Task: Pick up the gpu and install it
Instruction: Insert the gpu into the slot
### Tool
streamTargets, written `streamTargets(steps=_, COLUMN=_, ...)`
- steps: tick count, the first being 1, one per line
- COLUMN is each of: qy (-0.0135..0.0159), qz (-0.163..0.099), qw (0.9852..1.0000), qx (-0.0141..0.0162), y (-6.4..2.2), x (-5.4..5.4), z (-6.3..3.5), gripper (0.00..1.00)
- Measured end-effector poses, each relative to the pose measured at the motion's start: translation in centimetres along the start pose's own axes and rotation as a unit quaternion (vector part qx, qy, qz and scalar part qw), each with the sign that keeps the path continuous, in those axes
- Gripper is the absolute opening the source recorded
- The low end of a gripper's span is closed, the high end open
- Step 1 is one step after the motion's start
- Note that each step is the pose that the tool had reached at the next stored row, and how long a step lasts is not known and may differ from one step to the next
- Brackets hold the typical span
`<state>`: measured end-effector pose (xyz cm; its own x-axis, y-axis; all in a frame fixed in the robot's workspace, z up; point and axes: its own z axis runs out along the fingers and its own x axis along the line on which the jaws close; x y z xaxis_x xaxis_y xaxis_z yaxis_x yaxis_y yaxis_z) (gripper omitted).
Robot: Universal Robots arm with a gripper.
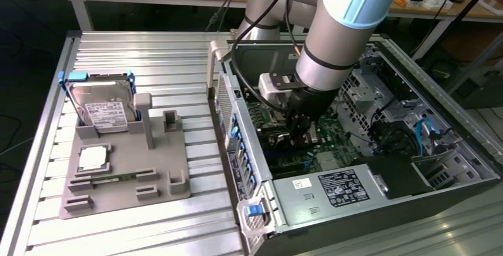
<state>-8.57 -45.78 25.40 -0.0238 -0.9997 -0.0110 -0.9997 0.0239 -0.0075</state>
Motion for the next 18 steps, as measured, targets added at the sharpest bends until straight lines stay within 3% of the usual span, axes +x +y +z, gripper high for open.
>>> streamTargets(steps=18, qy=-0.0001, qz=0.000, qw=1.0000, qx=0.0000, y=0.01, x=0.06, z=0.47, gripper=0.27)
